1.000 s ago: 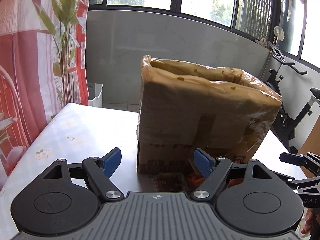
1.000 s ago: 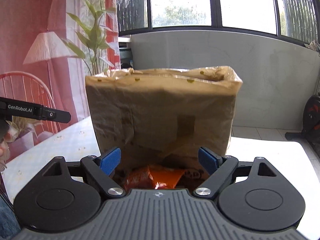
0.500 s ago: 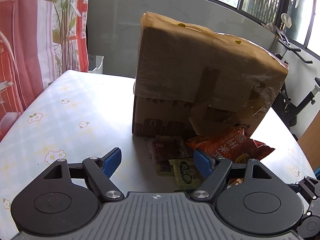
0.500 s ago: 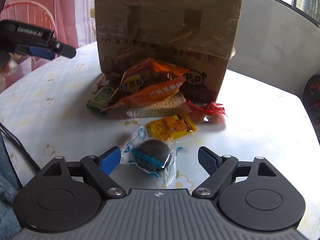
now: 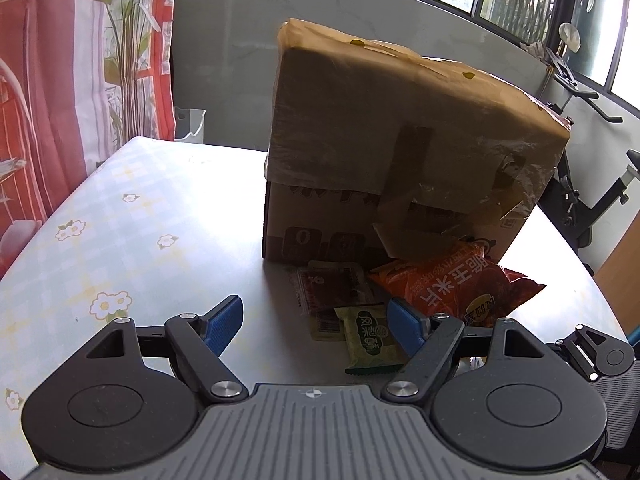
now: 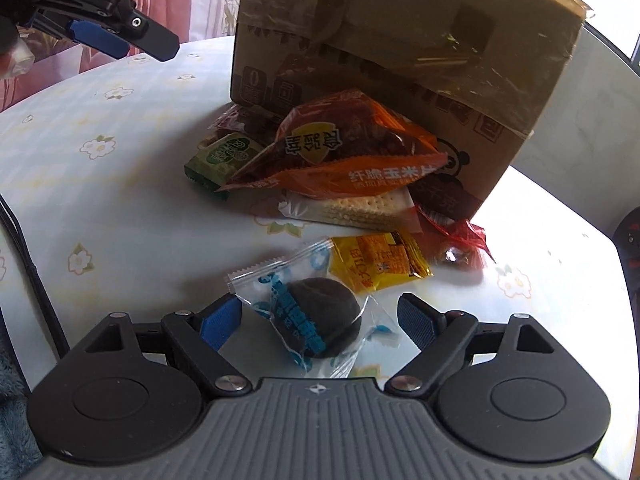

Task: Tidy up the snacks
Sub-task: 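Grasp the dark round cake packet with the right tool while the left tool reaches the orange chip bag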

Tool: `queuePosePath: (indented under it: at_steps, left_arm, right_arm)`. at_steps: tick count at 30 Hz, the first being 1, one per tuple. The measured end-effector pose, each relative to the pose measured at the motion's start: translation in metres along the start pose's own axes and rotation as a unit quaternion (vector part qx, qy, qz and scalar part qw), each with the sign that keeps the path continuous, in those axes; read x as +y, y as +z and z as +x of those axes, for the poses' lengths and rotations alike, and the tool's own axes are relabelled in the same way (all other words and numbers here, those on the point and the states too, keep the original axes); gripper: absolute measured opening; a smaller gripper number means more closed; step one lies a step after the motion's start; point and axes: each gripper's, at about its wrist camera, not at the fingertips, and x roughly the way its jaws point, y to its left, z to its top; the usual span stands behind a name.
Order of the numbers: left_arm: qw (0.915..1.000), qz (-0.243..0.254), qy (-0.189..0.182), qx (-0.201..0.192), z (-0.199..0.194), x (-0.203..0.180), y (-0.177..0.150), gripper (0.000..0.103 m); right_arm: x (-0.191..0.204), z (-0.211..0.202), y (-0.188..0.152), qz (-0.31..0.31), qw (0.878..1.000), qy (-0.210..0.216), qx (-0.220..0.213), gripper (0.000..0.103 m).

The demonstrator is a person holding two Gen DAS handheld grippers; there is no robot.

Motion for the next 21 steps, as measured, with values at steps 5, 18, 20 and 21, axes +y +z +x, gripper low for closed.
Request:
queuePosePath:
  at_steps: [5, 18, 20, 21]
  left_arm:
    - [1.0000, -0.001, 0.004, 0.003, -0.001, 0.000, -0.003, 0.081]
    - [0.9997, 0.010, 0.010, 0.021, 0.003, -0.013, -0.007, 0.081]
    - [0.9995, 0.015, 0.010, 0.024, 0.004, -0.017, -0.008, 0.081]
    - [0.9995, 0.017, 0.010, 0.025, 0.004, -0.018, -0.008, 0.081]
  right_arm:
    - [0.000, 0.010, 0.008, -0.003, 0.999, 0.032, -0.008, 0.086]
    - [-0.017, 0.000, -0.006, 0.092, 0.991, 0.094, 0.007, 0.072]
    - [-0.022, 0.000, -0.007, 0.113, 0.989, 0.094, -0.001, 0.069]
    - [-0.024, 0.001, -0.006, 0.124, 0.988, 0.093, -0.004, 0.067]
